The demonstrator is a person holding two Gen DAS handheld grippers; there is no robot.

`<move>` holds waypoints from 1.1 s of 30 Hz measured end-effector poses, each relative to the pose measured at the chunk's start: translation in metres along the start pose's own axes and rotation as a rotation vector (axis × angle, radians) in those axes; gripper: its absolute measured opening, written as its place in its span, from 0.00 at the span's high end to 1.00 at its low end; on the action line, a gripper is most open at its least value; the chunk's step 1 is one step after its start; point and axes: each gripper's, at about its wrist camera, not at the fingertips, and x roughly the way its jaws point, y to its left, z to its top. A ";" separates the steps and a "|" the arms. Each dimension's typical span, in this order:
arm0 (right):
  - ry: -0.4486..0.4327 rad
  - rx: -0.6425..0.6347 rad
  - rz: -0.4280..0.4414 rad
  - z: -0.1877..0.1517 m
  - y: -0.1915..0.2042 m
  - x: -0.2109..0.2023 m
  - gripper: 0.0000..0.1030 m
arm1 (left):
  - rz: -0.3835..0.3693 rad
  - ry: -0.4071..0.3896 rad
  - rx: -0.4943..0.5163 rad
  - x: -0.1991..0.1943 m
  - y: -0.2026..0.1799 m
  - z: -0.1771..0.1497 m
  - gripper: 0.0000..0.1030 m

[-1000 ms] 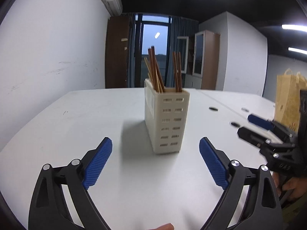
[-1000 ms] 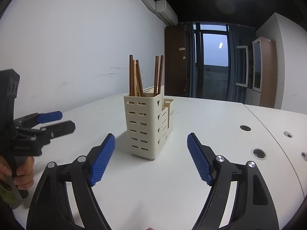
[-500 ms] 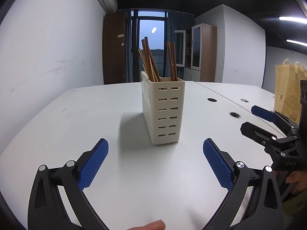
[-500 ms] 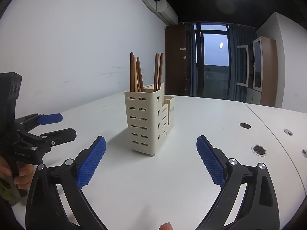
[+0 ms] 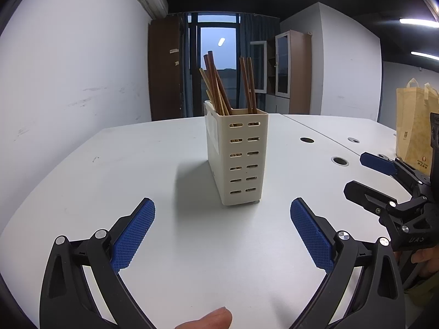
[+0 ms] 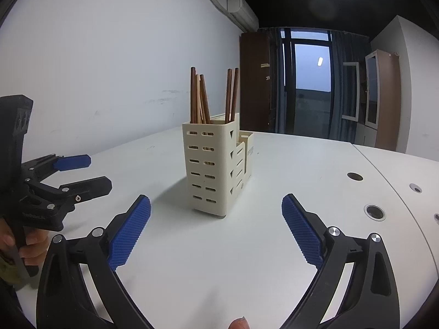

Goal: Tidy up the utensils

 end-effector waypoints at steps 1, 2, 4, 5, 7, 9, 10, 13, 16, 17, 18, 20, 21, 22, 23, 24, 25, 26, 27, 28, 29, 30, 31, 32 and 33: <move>0.002 0.000 0.002 0.000 0.000 0.000 0.06 | -0.002 0.000 0.000 0.000 0.000 0.000 0.06; 0.003 -0.002 0.003 -0.001 0.001 0.000 0.06 | -0.002 -0.001 -0.001 0.000 0.000 0.000 0.06; 0.004 -0.003 0.005 -0.001 0.001 0.000 0.06 | 0.006 -0.003 -0.004 -0.001 0.000 -0.001 0.06; 0.001 -0.003 0.006 -0.001 0.001 -0.001 0.06 | 0.014 -0.007 -0.009 -0.002 0.001 -0.001 0.06; 0.000 -0.004 0.010 -0.001 0.003 -0.002 0.06 | 0.013 -0.011 -0.014 -0.003 0.002 0.000 0.06; -0.002 -0.008 0.009 0.000 0.004 -0.002 0.06 | 0.014 -0.011 -0.016 -0.003 0.002 0.000 0.06; -0.003 -0.009 0.009 0.000 0.004 -0.003 0.06 | 0.012 -0.010 -0.014 -0.003 0.002 0.000 0.06; -0.002 -0.007 0.009 0.000 0.003 -0.004 0.06 | 0.011 -0.014 -0.008 -0.005 0.002 -0.001 0.06; -0.006 -0.007 0.008 0.000 0.004 -0.004 0.06 | 0.013 -0.017 -0.008 -0.005 0.001 -0.001 0.06; -0.009 -0.006 0.006 0.000 0.003 -0.005 0.06 | 0.012 -0.017 -0.007 -0.005 0.001 -0.001 0.06; -0.010 -0.004 0.007 0.000 0.003 -0.005 0.06 | 0.013 -0.017 -0.007 -0.005 0.001 -0.001 0.06; -0.005 -0.004 0.008 0.000 0.003 -0.004 0.06 | 0.011 -0.019 -0.007 -0.005 0.001 -0.001 0.06; -0.003 -0.005 0.008 0.000 0.003 -0.003 0.06 | 0.010 -0.020 -0.006 -0.005 0.001 -0.001 0.06; -0.002 -0.007 0.009 0.000 0.004 -0.003 0.06 | 0.008 -0.021 -0.005 -0.005 0.001 -0.001 0.06; -0.002 -0.009 0.009 -0.001 0.005 -0.003 0.06 | 0.007 -0.024 -0.005 -0.005 0.000 -0.001 0.06; 0.000 -0.011 0.010 -0.001 0.005 -0.003 0.06 | 0.007 -0.029 -0.005 -0.006 0.000 -0.001 0.06; 0.002 -0.013 0.011 -0.001 0.006 -0.002 0.06 | 0.011 -0.036 -0.003 -0.008 -0.001 -0.002 0.06; 0.003 -0.014 0.011 -0.001 0.006 -0.002 0.06 | 0.013 -0.037 0.002 -0.008 -0.002 -0.002 0.06; 0.005 -0.015 0.011 -0.001 0.006 -0.002 0.06 | 0.012 -0.036 0.005 -0.008 -0.003 -0.002 0.06; 0.006 -0.015 0.011 -0.001 0.006 -0.002 0.06 | 0.008 -0.035 0.006 -0.008 -0.004 -0.003 0.06; 0.007 -0.015 0.010 -0.001 0.006 -0.002 0.06 | 0.006 -0.037 0.005 -0.009 -0.004 -0.003 0.06; 0.008 -0.015 0.010 -0.001 0.006 -0.002 0.06 | 0.005 -0.038 0.006 -0.010 -0.004 -0.003 0.06; 0.008 -0.015 0.010 -0.002 0.007 -0.002 0.06 | 0.004 -0.037 0.006 -0.010 -0.005 -0.003 0.06; 0.007 -0.015 0.010 -0.001 0.007 -0.002 0.06 | 0.003 -0.036 0.006 -0.010 -0.006 -0.003 0.06; 0.007 -0.015 0.010 -0.001 0.006 -0.002 0.06 | 0.004 -0.036 0.006 -0.010 -0.006 -0.003 0.06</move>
